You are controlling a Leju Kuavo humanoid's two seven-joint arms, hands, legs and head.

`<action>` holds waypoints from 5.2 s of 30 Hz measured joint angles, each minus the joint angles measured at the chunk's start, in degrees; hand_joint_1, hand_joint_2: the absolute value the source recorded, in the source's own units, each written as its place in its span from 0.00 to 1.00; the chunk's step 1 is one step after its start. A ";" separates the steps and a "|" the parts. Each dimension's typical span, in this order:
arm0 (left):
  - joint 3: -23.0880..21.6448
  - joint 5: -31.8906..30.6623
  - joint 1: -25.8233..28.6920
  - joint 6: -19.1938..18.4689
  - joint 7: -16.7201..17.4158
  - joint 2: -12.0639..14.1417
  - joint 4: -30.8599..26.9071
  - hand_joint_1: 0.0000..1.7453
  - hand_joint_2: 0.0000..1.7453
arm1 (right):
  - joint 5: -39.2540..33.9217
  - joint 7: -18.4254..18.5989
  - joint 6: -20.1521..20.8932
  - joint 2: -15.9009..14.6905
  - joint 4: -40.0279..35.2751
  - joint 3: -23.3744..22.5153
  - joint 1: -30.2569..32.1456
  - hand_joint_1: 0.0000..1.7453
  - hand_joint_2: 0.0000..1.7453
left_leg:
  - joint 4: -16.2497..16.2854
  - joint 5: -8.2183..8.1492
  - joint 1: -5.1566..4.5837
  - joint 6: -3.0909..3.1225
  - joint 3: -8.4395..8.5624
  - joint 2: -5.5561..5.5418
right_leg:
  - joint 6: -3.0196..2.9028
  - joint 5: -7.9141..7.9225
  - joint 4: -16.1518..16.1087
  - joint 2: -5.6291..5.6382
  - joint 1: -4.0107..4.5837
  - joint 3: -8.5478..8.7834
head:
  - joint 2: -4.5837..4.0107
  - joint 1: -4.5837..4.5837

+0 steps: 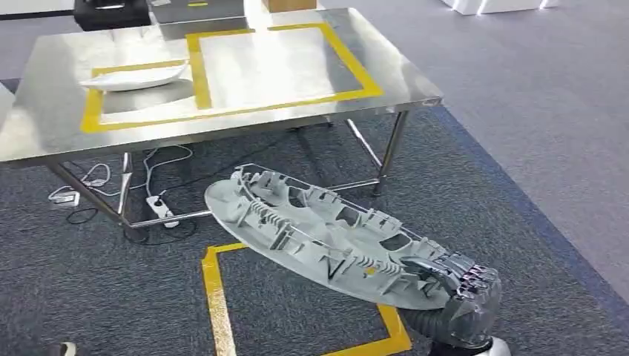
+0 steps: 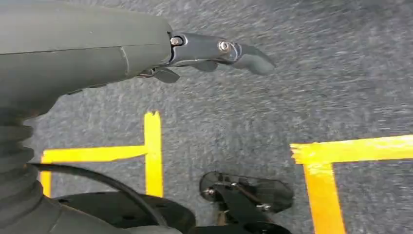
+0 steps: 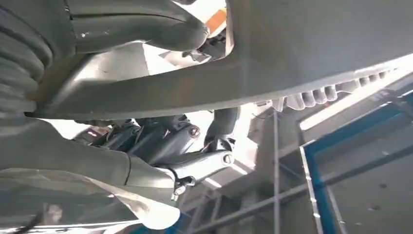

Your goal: Take the parts from the cabinet and place them on the table.

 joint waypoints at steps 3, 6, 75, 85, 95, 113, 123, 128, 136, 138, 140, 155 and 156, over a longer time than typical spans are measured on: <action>0.00 0.00 -0.04 -0.04 0.00 -0.04 0.00 0.00 1.00 | 0.04 0.00 0.00 0.00 0.07 -0.02 0.16 1.00 1.00 | -0.15 -0.01 0.01 -0.18 -0.07 0.07 | -0.05 0.00 0.14 0.08 0.06 -0.12 | -0.02 -0.13; 0.00 0.00 -0.03 -0.04 0.00 -0.04 0.00 0.00 1.00 | 0.02 0.00 0.00 0.00 0.07 -0.02 0.20 1.00 1.00 | -0.15 -0.03 0.02 -0.22 -0.03 0.07 | -0.08 -0.01 0.13 0.13 0.09 -0.13 | -0.02 -0.22; -0.33 -7.94 -0.52 -3.48 0.24 0.83 0.15 0.00 1.00 | -4.42 13.32 5.68 -12.83 -2.83 2.38 -31.32 1.00 1.00 | 9.51 -2.88 0.61 -1.58 -5.74 -0.16 | -0.98 -1.16 1.83 1.01 -0.86 -0.38 | -0.04 -0.26; -2.86 -11.70 -1.06 -4.94 0.11 0.96 0.15 0.00 1.00 | 7.53 22.10 8.31 -14.82 21.02 9.64 -60.15 1.00 1.00 | -0.09 4.04 0.42 0.99 -4.29 0.23 | 1.31 -5.84 8.70 0.37 -0.47 -3.93 | -0.02 0.00; -5.62 -16.66 -1.70 -5.75 -0.59 0.87 0.26 0.00 1.00 | 26.17 31.27 1.52 -7.28 56.18 18.57 -74.24 1.00 1.00 | 0.32 1.94 0.12 -0.19 -2.85 -0.37 | 0.30 2.04 0.55 0.63 -0.06 -3.44 | -0.02 -0.38; -6.82 -17.81 -1.72 -6.62 -1.53 1.05 0.44 0.00 1.00 | 36.26 39.71 0.31 -2.21 78.99 24.48 -76.02 1.00 1.00 | 0.51 4.74 0.95 -0.20 -6.02 0.00 | 1.29 -1.15 -0.19 0.17 -0.62 -0.80 | -0.02 -0.44; -6.86 -17.81 -1.92 -6.62 -1.60 0.87 0.48 0.00 1.00 | 36.33 39.95 0.31 -2.16 81.92 25.64 -76.66 1.00 1.00 | 0.45 4.11 -0.20 0.97 -5.24 -0.12 | -1.02 1.14 1.65 0.06 0.42 -2.91 | -0.02 -0.48; -6.86 -17.81 -1.95 -6.64 -1.60 0.85 0.48 0.00 1.00 | 36.33 39.95 0.31 -1.95 82.51 25.92 -77.01 1.00 1.00 | 0.38 4.38 -0.18 0.00 -5.58 0.02 | -0.88 0.89 -0.21 0.17 0.70 -1.83 | -0.02 -0.46; -7.50 -18.93 -2.05 -6.14 -2.71 1.11 0.48 0.00 1.00 | 34.32 40.74 0.07 -1.77 83.28 25.34 -73.84 0.00 0.00 | 13.01 0.52 1.00 -2.44 -11.46 0.16 | -1.24 1.02 -1.10 -0.06 -0.23 -0.53 | -0.02 -0.77; -7.85 -19.32 -2.16 -5.12 -1.93 1.16 0.48 0.00 0.00 | 32.19 39.11 0.06 -1.55 83.25 24.13 -73.13 0.00 0.00 | 2.76 5.75 1.24 -2.46 -6.75 0.23 | -0.81 0.72 -0.81 0.14 -0.36 -0.44 | -0.02 -0.79; -7.89 -19.52 -2.32 -3.71 -1.66 1.14 0.48 0.00 0.00 | 24.66 33.98 3.11 -0.92 83.58 21.94 -73.04 0.00 0.00 | 0.33 4.45 0.88 -1.82 -5.76 0.16 | -0.26 0.67 -0.39 0.43 0.01 -0.97 | -0.02 -0.74; -6.10 -16.70 -1.49 -1.27 -4.24 1.90 0.48 0.00 0.00 | 2.82 23.27 59.65 0.09 86.09 13.61 -82.26 0.00 0.00 | 0.47 4.63 0.07 0.23 -5.61 -0.04 | -0.35 0.97 -0.81 0.19 0.14 -1.12 | -0.02 -0.33; -5.97 -16.70 -1.47 -1.25 -4.26 1.86 0.50 0.00 0.00 | 2.56 23.49 58.33 0.18 86.09 13.90 -82.19 0.00 0.00 | 0.29 4.77 0.34 -0.13 -5.64 0.00 | -0.33 0.99 -0.51 0.22 0.32 -1.22 | -0.02 -0.31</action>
